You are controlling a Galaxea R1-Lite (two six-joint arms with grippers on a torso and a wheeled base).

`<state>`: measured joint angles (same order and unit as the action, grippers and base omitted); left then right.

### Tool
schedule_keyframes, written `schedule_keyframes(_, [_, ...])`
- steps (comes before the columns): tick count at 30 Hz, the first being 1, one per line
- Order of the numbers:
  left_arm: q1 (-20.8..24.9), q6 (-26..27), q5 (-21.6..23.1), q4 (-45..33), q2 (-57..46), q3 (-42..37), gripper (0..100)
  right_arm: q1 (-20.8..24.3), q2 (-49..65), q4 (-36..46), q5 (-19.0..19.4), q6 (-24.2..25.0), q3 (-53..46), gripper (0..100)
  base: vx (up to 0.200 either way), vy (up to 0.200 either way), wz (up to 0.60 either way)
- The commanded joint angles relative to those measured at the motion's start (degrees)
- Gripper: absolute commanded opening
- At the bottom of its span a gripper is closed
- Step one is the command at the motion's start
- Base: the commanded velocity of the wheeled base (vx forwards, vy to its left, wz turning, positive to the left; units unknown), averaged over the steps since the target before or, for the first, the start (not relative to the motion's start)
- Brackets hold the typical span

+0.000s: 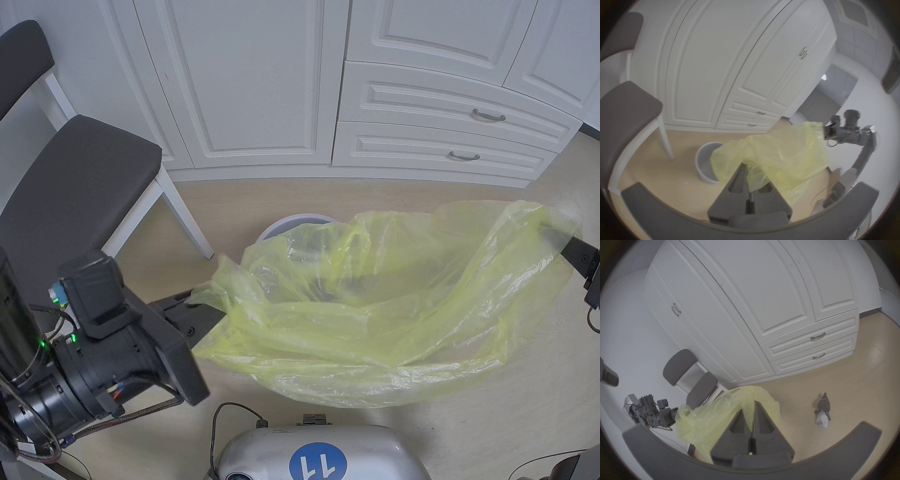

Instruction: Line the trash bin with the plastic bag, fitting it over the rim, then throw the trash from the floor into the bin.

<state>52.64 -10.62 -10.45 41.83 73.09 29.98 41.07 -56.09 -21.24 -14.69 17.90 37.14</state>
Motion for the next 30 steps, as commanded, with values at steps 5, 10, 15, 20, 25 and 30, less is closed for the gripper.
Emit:
schedule_keyframes(5, [-2.1,0.1,-7.8,-7.7,2.4,6.2,0,1.0,-1.7,1.1,-4.6,-1.3,1.1,0,0.0,0.0,0.0])
schedule_keyframes(10, [-3.6,0.1,-7.8,-7.6,2.3,7.0,0,2.3,-1.1,4.1,-6.6,-3.7,0.1,0,0.0,0.0,0.0])
schedule_keyframes(15, [-3.7,0.2,-7.8,-7.9,1.3,7.1,0,4.2,1.5,14.4,-8.8,-8.5,0.1,0,0.0,0.0,0.0])
schedule_keyframes(20, [-3.7,0.1,-7.7,-7.9,1.4,7.1,0,4.2,2.4,17.9,-9.0,-10.4,-0.1,0,0.0,0.0,0.0])
schedule_keyframes(25, [-3.3,-0.2,-5.0,-6.9,1.7,6.1,0,4.2,2.4,19.5,-8.6,-11.8,-0.2,0,0.0,0.0,0.0])
schedule_keyframes(30, [-2.5,-1.8,0.8,-4.1,1.2,4.4,0,4.6,2.7,18.5,-8.2,-12.0,-1.4,0,0.0,0.0,0.0])
